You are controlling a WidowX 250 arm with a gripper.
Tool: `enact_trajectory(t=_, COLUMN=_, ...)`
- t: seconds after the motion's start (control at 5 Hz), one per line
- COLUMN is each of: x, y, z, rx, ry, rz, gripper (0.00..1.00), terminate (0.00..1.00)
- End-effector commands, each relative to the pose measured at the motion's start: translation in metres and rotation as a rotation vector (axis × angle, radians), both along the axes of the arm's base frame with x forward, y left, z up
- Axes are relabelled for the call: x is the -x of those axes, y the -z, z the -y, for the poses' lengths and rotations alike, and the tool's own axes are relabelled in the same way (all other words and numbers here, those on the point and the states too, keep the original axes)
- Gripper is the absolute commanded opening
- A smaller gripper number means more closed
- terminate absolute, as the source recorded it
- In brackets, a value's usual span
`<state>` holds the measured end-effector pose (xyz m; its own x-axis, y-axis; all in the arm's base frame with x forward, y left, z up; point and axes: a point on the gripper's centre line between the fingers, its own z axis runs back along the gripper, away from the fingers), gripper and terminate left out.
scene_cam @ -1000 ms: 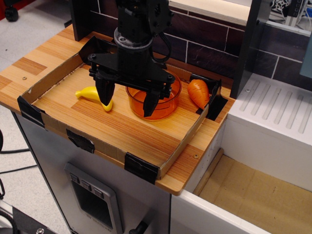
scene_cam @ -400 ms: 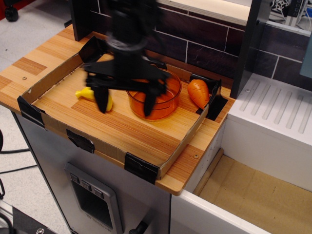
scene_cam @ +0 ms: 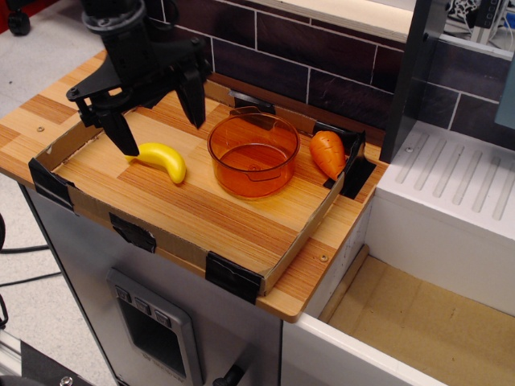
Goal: Put banana in pot
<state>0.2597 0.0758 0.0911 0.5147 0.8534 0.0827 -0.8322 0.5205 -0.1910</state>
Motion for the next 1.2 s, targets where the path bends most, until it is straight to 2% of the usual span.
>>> enact_trajectory(t=0.0, x=-0.006, y=0.000, z=-0.019, rx=-0.047, ry=-0.483, rz=-0.034, gripper=1.00, terminate=0.00)
enact_trajectory(t=0.2, x=-0.011, y=0.012, z=-0.024, rx=-0.046, ry=-0.701, rz=-0.067, gripper=1.00, terminate=0.00)
enact_trajectory(t=0.6, x=-0.026, y=0.047, z=-0.033, rx=-0.027, ry=-0.700, rz=-0.078, gripper=1.00, terminate=0.00)
enact_trajectory(t=0.8, x=-0.033, y=0.056, z=-0.041, rx=-0.009, ry=-0.656, rz=-0.045, gripper=1.00, terminate=0.00)
enact_trajectory(t=1.0, x=-0.039, y=0.067, z=-0.048, rx=-0.020, ry=-0.668, rz=-0.059, gripper=1.00, terminate=0.00)
